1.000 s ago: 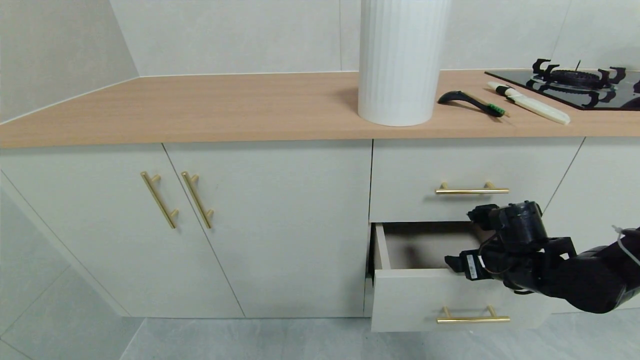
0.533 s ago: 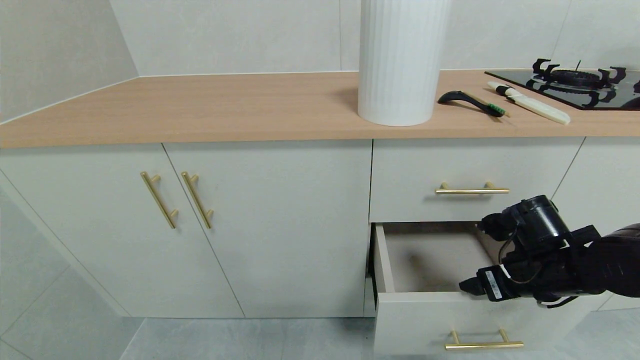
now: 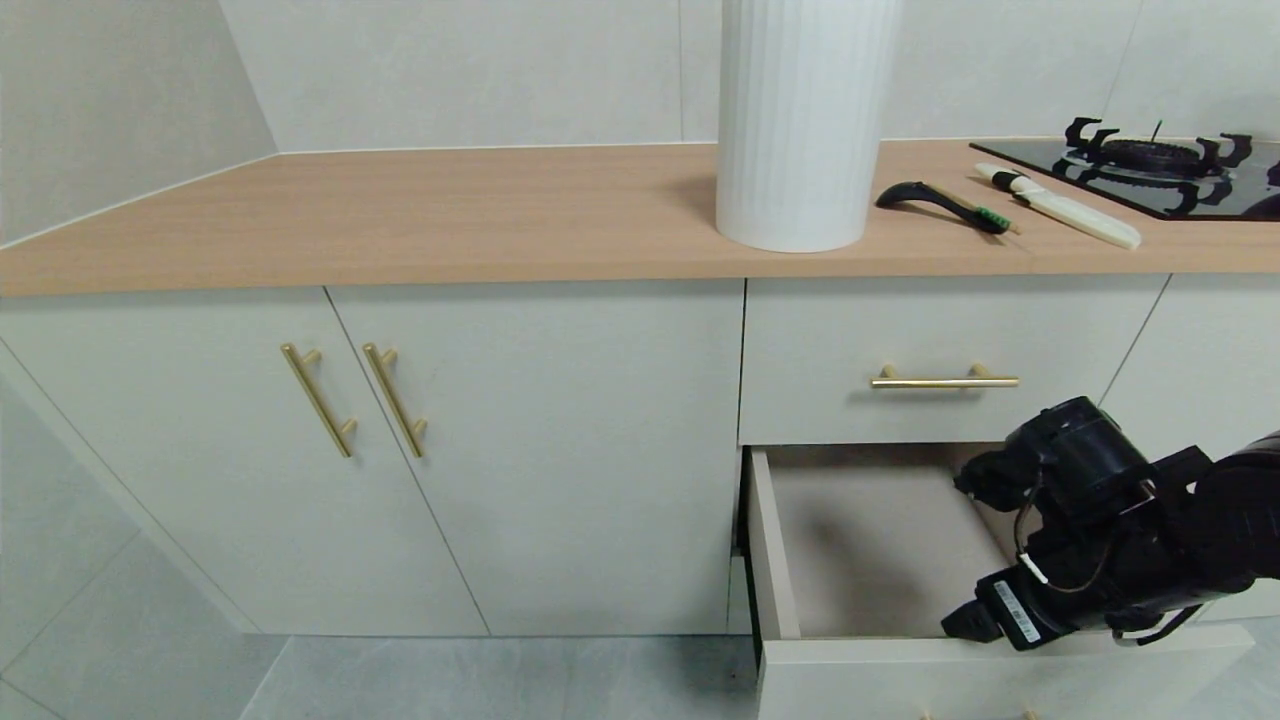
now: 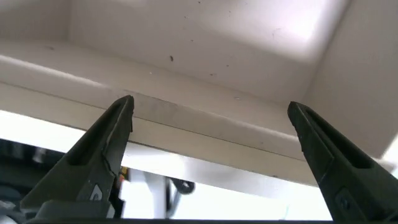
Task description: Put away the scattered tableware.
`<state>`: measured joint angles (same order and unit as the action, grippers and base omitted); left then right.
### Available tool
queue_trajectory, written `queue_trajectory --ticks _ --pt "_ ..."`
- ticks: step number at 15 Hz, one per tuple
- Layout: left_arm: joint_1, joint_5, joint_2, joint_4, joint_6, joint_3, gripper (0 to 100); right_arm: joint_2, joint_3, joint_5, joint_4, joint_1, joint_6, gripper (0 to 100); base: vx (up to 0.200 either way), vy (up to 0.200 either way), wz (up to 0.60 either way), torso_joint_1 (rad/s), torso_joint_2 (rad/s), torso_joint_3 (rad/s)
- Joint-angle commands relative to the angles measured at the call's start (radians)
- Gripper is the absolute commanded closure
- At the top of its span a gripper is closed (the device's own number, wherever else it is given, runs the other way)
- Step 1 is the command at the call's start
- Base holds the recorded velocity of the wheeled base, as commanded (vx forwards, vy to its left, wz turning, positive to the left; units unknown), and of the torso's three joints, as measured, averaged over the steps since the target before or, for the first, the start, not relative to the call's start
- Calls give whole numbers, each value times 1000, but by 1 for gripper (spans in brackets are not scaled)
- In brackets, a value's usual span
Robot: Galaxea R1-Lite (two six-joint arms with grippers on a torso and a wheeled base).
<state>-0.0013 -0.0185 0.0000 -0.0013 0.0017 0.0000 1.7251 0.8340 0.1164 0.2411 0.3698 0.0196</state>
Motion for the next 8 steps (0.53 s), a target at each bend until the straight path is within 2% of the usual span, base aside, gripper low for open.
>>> queue_trajectory --ticks 1,6,8 --pt "0 0 0 0 0 0 0 -12 -3 0 63 3 -43 0 0 0 0 0 0 0" --pt "0 0 0 0 0 0 0 -27 -4 0 245 18 -148 0 0 0 0 0 0 0" --pt "0 0 0 0 0 0 0 -19 22 5 234 15 -138 0 0 0 0 0 0 0"
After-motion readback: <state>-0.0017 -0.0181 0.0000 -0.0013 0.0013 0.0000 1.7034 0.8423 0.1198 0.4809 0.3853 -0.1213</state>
